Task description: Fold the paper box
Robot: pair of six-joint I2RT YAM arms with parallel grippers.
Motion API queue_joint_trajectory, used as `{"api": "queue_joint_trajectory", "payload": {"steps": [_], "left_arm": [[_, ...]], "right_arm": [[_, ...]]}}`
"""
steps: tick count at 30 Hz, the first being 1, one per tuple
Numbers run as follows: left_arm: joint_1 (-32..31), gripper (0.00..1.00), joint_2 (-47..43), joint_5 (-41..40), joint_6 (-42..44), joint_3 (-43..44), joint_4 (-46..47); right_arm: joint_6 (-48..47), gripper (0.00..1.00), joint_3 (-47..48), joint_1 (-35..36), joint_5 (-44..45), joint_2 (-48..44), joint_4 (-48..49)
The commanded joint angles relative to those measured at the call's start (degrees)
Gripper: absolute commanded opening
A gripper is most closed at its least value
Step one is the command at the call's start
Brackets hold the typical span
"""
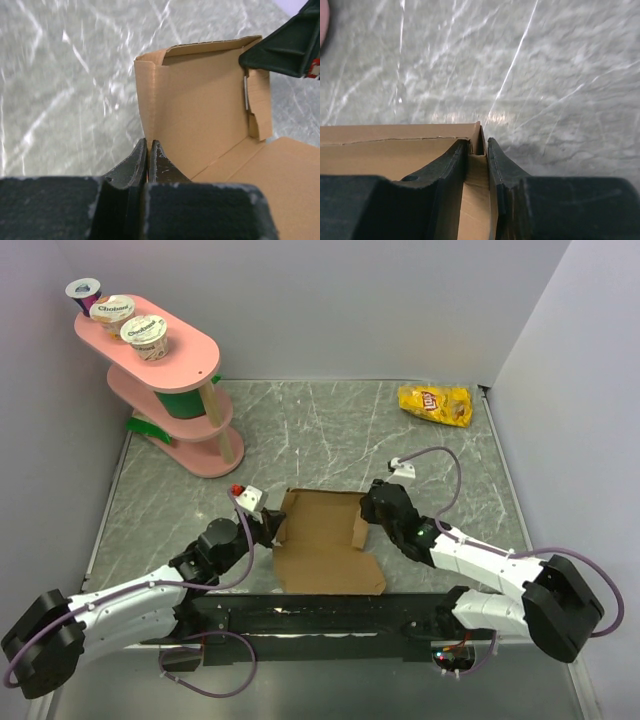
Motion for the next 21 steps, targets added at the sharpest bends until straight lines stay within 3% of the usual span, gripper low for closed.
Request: {"api": "queue_joint_trajectory", "payload": {"steps": [1, 5, 7, 10, 11, 16, 21], "left_arm": [[-1.56, 0.01, -1.03, -4.52, 5.02, 1.97, 4.27], [-2.35, 0.01, 1.34, -6.99, 3.18, 1.8, 1.55], [-2.26, 0.01, 2.23, -6.38, 0.73, 1.18, 1.36], [-2.26, 0.01, 3.46, -7.16, -3.84, -0.48, 1.27], [-2.26, 0.01, 3.9, -7.42, -4.9, -0.84, 1.19], [-2.26, 0.01, 2.68, -10.94, -11.06, -4.0, 1.63], [-2.26, 0.01, 1.88, -12.0, -12.82, -4.18, 0.49]], "right_arm": [[-4.64, 0.0, -2.07, -0.36, 12.0, -0.75, 5.06], [-2.99, 0.0, -0.31, -0.45, 7.09, 4.17, 5.52], [-1.67, 0.05, 0.04, -0.36, 2.61, 7.16, 5.87], [-0.88, 0.25, -1.27, -0.54, -3.72, 8.31, 8.58], [-0.87, 0.36, -1.71, -0.8, -5.91, 8.14, 10.07], [3.15, 0.52, -5.31, -2.29, -18.2, 6.21, 13.16], [6.94, 0.7, -11.72, -2.47, -23.07, 0.59, 17.9]]}}
